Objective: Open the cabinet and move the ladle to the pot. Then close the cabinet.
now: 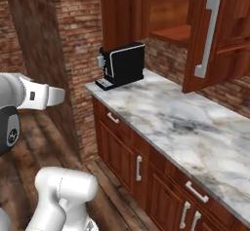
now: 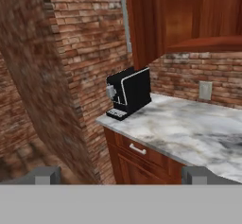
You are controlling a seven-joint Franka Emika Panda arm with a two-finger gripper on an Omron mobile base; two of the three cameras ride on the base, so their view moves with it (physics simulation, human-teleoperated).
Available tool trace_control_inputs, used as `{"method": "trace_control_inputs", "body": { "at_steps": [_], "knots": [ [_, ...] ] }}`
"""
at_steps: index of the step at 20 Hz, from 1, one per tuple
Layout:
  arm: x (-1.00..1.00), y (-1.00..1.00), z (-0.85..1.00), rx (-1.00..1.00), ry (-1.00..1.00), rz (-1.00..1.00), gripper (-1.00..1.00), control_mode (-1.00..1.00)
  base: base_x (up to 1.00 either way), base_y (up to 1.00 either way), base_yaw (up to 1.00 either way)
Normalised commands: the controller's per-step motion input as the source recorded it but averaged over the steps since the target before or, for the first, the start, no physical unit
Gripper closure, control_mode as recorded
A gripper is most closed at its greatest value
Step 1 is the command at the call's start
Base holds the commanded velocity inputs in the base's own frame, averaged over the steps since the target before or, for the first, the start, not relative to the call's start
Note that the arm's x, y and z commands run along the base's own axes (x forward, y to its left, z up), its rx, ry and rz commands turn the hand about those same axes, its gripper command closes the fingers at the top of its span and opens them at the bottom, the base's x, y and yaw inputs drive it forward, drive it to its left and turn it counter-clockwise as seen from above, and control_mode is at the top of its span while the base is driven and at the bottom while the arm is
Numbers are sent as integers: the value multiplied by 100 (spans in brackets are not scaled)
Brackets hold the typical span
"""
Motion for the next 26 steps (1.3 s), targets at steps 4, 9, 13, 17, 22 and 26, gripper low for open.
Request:
{"method": "trace_control_inputs", "body": {
  "at_steps": [4,9,13,17,22,26],
  "knots": [
    [0,0,0,0,0,0,-100,100,43,0,-35],
    [0,0,0,0,0,0,-100,100,26,0,-36],
    [0,0,0,0,0,0,-100,100,35,0,-37],
    [0,0,0,0,0,0,-100,100,55,3,-38],
    [0,0,0,0,0,0,-100,100,61,14,-37],
    [0,0,0,0,0,0,-100,100,67,32,-37]
  ]
}}
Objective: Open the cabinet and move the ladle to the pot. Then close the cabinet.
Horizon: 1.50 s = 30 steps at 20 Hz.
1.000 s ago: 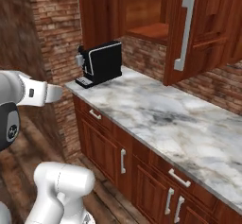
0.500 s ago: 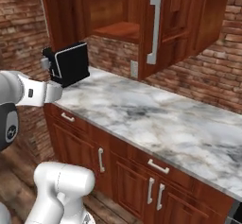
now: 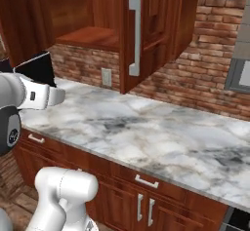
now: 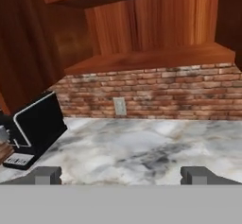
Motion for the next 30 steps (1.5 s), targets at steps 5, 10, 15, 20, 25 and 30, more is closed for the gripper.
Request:
{"method": "trace_control_inputs", "body": {
  "at_steps": [5,10,15,20,25,30],
  "knots": [
    [0,0,0,0,0,0,-100,100,54,58,-34],
    [0,0,0,0,0,0,-100,100,34,59,-30],
    [0,0,0,0,0,0,-100,100,39,14,-25],
    [0,0,0,0,0,0,-100,100,38,0,-17],
    [0,0,0,0,0,0,-100,100,33,0,-12],
    [0,0,0,0,0,0,-100,100,17,-1,-3]
  ]
}}
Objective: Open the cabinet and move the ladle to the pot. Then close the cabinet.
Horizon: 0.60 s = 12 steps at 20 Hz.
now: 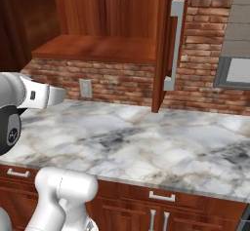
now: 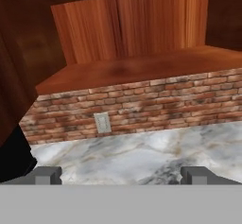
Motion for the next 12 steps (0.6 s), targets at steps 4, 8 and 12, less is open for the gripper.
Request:
{"method": "trace_control_inputs", "body": {
  "at_steps": [4,8,12],
  "knots": [
    [0,0,0,0,0,0,-100,100,12,-1,0],
    [0,0,0,0,0,0,-100,100,5,-9,0],
    [0,0,0,0,0,0,-100,100,0,-22,0]
  ]
}}
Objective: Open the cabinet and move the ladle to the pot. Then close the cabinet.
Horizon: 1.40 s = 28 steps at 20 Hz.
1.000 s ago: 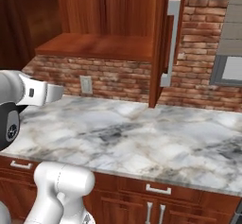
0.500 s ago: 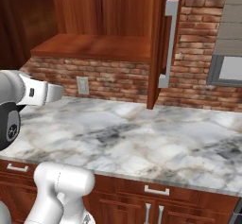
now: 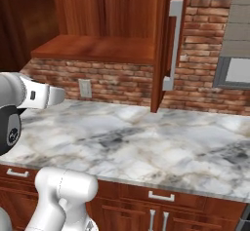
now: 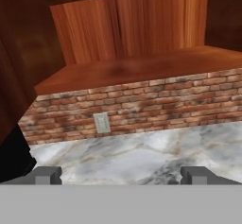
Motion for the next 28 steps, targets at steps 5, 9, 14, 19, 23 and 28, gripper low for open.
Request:
{"method": "trace_control_inputs", "body": {
  "at_steps": [5,9,14,19,23,28],
  "knots": [
    [0,0,0,0,0,0,-100,100,0,-21,0],
    [0,0,0,0,0,0,-100,100,12,-8,0],
    [0,0,0,0,0,0,-100,100,44,-27,0],
    [0,0,0,0,0,0,-100,100,49,-29,0],
    [0,0,0,0,0,0,-100,100,31,-34,0],
    [0,0,0,0,0,0,-100,100,21,-28,0]
  ]
}}
